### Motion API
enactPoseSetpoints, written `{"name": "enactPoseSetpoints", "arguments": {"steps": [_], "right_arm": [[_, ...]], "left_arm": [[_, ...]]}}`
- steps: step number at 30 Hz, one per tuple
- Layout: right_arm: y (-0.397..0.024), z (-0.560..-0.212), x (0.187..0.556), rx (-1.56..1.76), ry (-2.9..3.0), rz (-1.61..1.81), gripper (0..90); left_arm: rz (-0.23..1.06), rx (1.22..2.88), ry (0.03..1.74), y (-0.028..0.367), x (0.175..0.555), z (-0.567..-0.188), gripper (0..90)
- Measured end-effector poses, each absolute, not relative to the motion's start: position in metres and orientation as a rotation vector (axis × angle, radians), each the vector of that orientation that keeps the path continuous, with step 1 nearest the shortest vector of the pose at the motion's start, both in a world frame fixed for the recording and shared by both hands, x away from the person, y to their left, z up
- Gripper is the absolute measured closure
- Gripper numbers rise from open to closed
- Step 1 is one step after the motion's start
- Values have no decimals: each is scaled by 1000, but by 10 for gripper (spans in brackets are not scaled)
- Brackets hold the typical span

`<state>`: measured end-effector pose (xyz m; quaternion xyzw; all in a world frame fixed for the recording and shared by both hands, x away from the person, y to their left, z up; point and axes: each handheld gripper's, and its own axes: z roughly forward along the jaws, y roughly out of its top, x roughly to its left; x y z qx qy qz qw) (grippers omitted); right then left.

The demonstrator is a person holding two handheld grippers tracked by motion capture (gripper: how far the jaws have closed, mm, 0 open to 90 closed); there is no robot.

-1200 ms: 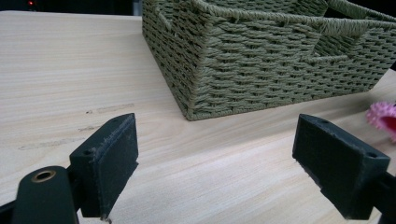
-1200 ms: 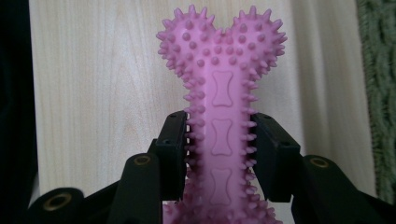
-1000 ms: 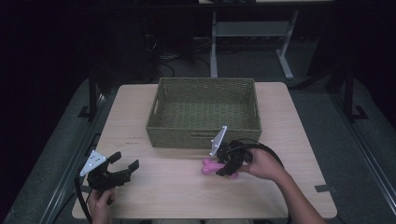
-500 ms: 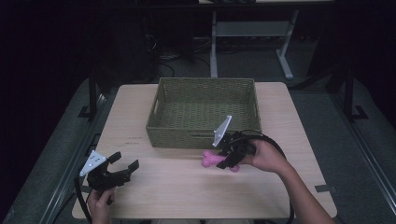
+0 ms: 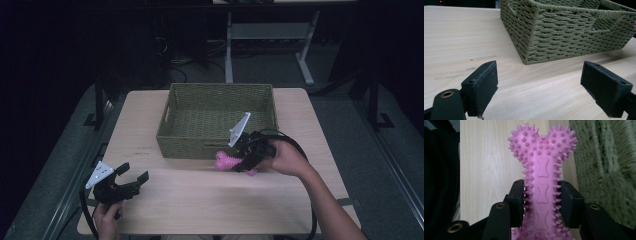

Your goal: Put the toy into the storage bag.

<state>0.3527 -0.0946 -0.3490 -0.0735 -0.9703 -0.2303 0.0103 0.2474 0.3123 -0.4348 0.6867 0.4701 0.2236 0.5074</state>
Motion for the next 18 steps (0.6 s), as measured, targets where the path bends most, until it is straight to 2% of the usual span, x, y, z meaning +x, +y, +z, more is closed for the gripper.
{"name": "enactPoseSetpoints", "arguments": {"steps": [18], "right_arm": [[-92, -316, 368, -225, -3028, -776, 581]], "left_arm": [[538, 1662, 1133, 312, 248, -435, 138]]}}
